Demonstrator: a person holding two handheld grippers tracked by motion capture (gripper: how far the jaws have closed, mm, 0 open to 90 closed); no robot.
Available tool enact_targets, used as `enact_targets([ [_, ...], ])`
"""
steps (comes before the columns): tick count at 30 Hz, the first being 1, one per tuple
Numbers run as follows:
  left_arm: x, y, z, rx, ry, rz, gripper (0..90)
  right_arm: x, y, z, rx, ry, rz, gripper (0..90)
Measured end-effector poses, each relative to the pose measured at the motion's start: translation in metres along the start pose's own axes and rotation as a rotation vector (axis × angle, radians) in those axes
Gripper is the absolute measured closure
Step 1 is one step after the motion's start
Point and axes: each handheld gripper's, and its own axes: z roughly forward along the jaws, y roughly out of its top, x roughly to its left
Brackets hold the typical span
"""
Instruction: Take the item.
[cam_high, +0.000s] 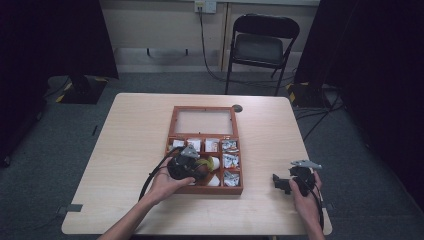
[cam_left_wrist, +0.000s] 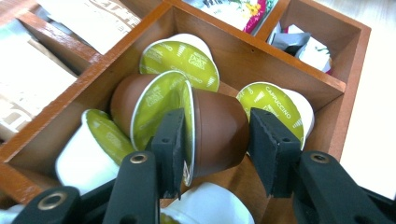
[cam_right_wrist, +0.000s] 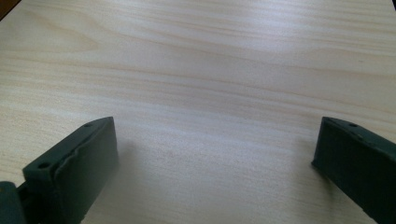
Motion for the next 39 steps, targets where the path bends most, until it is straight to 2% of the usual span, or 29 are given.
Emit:
enact_targets([
  [19, -0.002, 0.005, -0.017, -0.078, -0.013, 0.024, 57.2, 0.000, 0.000, 0.000, 0.000, 0.000, 0.000, 0.0],
  [21, -0.003, 0.006, -0.019, -0.089, -0.009, 0.024, 57.2, 0.000, 0.000, 0.000, 0.000, 0.000, 0.000, 0.0],
  [22, -0.002, 0.007, -0.022, -0.112, -0.016, 0.010, 57.1, 0.000, 0.000, 0.000, 0.000, 0.000, 0.000, 0.0],
  [39, -0.004, 0.014, -0.033, -0.155, -0.016, 0.024, 57.1, 0.000, 0.000, 0.000, 0.000, -0.001, 0.001, 0.0],
])
